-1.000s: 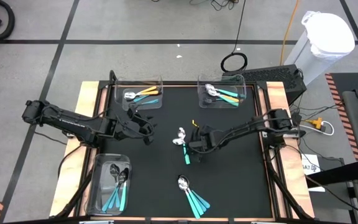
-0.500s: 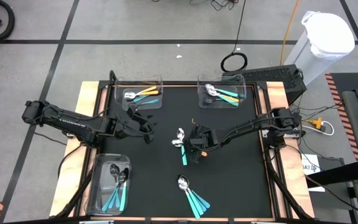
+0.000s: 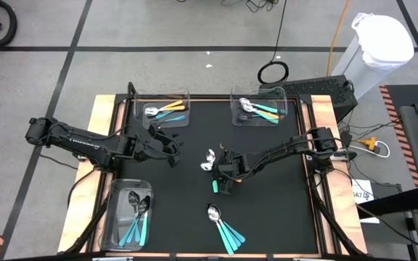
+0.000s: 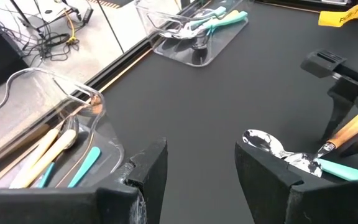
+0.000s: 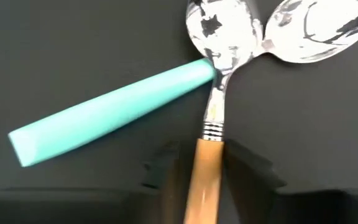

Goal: Sort silverware by color (type)
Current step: Put the yellow spoon into the top left transparent bin

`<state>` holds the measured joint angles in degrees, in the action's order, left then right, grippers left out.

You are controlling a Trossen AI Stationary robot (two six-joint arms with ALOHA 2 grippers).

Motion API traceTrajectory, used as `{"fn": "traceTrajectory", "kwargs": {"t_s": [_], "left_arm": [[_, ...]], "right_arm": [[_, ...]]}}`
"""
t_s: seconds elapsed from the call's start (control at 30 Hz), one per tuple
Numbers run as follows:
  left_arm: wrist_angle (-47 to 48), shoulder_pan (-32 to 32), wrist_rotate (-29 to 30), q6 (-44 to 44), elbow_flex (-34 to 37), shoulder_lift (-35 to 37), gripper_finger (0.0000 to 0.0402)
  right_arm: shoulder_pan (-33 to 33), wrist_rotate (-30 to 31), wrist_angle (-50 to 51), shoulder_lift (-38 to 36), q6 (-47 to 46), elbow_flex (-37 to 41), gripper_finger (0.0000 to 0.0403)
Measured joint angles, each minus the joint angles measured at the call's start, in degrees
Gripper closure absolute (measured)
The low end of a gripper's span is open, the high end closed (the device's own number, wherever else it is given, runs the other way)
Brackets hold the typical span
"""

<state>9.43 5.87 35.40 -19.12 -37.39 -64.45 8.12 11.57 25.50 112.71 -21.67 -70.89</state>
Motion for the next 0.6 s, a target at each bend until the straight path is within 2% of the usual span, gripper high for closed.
{"fn": "traceTrajectory", "kwargs": {"t_s": [0.13,0.17,0.4,0.6], "left_arm": [[-0.01,-0.01,0.01,0.01,0.0,0.0,0.0217],[-0.04,-0.04,0.02,0.01,0.0,0.0,0.0217],[-0.07,-0.11,0.02,0.01,0.0,0.0,0.0217],[-0.13,-0.11,-0.08,0.01,0.0,0.0,0.0217]], "right_arm": [[-0.07,-1.78,0.02,-0.01,0.06,0.02,0.0367],[-0.12,-2.15,0.04,-0.18,0.04,0.02,0.0379],[-0.2,-2.2,0.36,-3.27,0.1,0.43,0.0374],[-0.2,2.03,0.24,-8.04,1.33,0.39,0.0399]]}}
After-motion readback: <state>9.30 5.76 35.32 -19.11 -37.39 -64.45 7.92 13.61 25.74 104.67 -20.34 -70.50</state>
